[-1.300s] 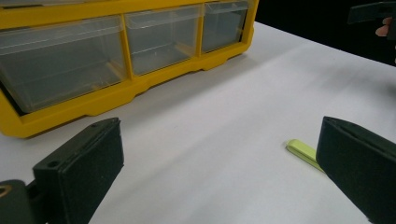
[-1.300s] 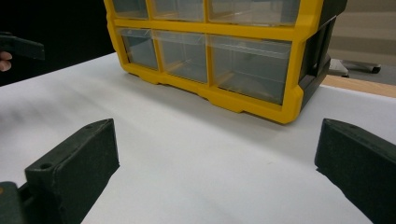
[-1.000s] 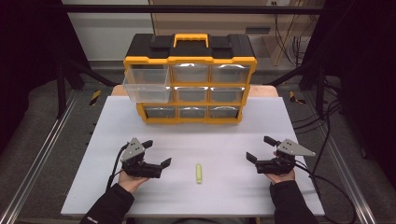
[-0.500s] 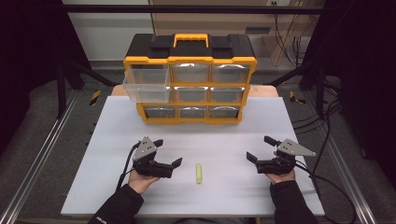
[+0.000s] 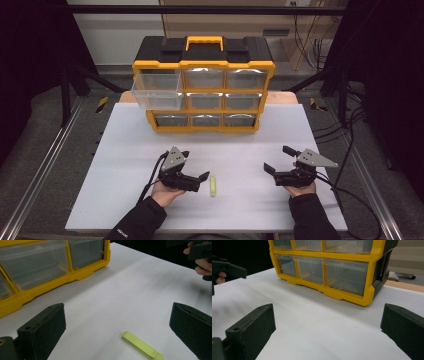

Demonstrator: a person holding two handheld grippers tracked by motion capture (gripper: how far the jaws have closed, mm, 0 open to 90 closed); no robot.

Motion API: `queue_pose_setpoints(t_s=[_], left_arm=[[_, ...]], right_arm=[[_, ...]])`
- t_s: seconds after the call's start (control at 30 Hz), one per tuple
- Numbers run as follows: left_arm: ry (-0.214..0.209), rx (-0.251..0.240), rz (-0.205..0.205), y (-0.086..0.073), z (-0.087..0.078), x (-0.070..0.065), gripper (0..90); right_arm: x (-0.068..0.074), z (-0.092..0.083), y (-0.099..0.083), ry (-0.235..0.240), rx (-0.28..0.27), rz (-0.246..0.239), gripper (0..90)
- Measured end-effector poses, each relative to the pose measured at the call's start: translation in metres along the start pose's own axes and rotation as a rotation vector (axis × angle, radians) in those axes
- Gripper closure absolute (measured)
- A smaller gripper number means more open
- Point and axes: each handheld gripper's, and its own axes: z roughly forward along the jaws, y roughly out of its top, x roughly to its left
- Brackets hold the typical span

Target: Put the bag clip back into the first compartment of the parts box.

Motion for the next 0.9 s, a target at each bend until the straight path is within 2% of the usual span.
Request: queue_pose_setpoints(t_s=[0.17, 0.47, 0.5, 0.7, 0.77, 0.83, 0.9], left_arm=[[-0.011, 0.034, 0.008, -0.002, 0.012, -0.007, 0.0], [-0.007, 0.097, 0.006, -0.005, 0.028, -0.013, 0.4], [-0.005, 0.119, 0.005, -0.007, 0.033, -0.015, 0.4], [0.006, 0.168, -0.007, -0.012, 0.041, -0.020, 2.1], [0.002, 0.187, -0.007, -0.013, 0.043, -0.021, 2.6], [0.016, 0.208, -0.001, -0.015, 0.046, -0.024, 4.4], [0.008, 0.226, 0.002, -0.017, 0.048, -0.025, 6.3]], right_arm=[[0.000, 0.000, 0.000, -0.002, -0.003, -0.003, 0.2], [0.000, 0.000, 0.000, -0.001, -0.003, -0.003, 0.2], [0.000, 0.000, 0.000, -0.001, 0.001, 0.004, 0.2], [0.000, 0.000, 0.000, 0.000, 0.001, 0.002, 0.2], [0.000, 0.000, 0.000, 0.002, 0.001, 0.001, 0.2], [0.000, 0.000, 0.000, 0.002, 0.003, 0.001, 0.2], [0.000, 0.001, 0.000, 0.002, 0.003, 0.001, 0.2]])
